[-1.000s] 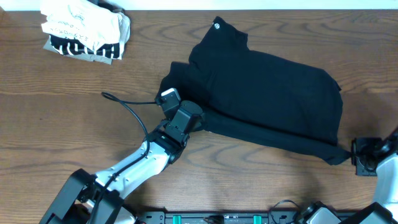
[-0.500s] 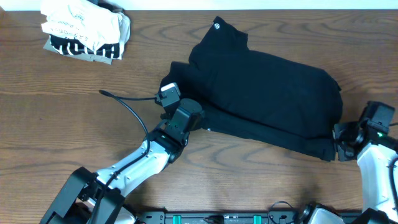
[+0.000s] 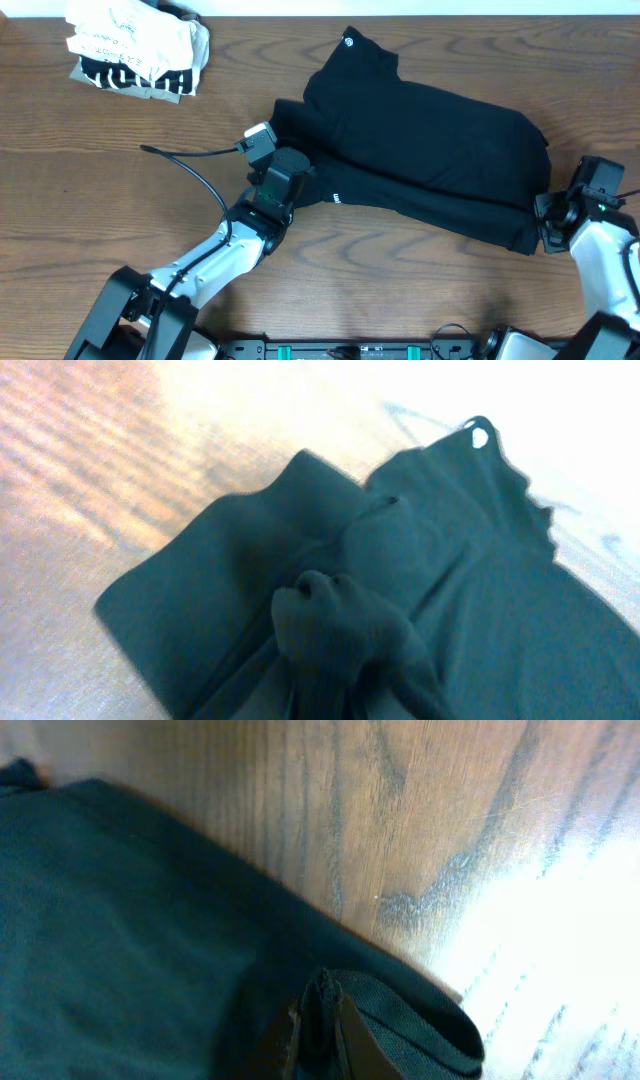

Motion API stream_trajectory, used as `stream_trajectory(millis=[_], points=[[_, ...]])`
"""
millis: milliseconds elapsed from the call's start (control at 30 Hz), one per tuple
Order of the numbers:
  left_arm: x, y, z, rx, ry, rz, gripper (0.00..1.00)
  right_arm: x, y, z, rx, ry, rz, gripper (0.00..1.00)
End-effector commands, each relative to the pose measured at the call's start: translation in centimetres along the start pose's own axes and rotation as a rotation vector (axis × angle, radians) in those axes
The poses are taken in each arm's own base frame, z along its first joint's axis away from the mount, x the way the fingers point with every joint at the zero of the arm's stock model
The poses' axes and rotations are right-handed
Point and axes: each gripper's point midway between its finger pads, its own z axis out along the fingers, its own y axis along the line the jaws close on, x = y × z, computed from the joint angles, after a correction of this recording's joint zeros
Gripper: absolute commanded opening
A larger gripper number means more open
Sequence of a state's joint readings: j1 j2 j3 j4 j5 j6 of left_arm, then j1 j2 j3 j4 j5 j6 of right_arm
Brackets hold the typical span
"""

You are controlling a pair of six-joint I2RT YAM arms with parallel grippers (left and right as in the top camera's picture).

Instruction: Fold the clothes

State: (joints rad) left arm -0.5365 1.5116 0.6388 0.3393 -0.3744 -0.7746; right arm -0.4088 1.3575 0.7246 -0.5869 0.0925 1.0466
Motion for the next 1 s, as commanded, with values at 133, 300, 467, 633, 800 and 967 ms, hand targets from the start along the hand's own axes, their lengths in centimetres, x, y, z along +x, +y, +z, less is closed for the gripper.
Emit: stream_trajectory(millis=[133, 300, 467, 633, 800, 967], points=[[0.1, 0.5, 1.3, -0.031, -0.018, 0.122, 0.31, 0.2, 1.2, 0.9, -0.002, -0.020, -0.096, 0.35], [-0.3, 0.2, 1.0, -0.024, -0.023, 0.254, 0.88, 0.2, 2.7, 0.0, -0.066, -0.005, -0.255, 0.99], [-2.5, -0.2, -2.0, -0.011, -0.039, 0.260, 0.98, 0.5, 5.3, -3.6, -0.182, 0.036, -0.352, 0.99], [-4.8, 0.8, -7.2, -0.016, -0.033, 0.263, 0.98, 2.7, 9.8, -9.5, -0.465, 0.106, -0.569, 0.99], [-6.2, 3.6, -13.1, -0.031, -0.029, 0.156, 0.98, 5.7, 11.7, -13.0, -0.597, 0.146, -0.706, 0.99], [-6.0, 8.0, -17.2, -0.100, -0.009, 0.033, 0.98, 11.1, 12.8, -14.3, -0.664, 0.204, -0.904, 0.99]])
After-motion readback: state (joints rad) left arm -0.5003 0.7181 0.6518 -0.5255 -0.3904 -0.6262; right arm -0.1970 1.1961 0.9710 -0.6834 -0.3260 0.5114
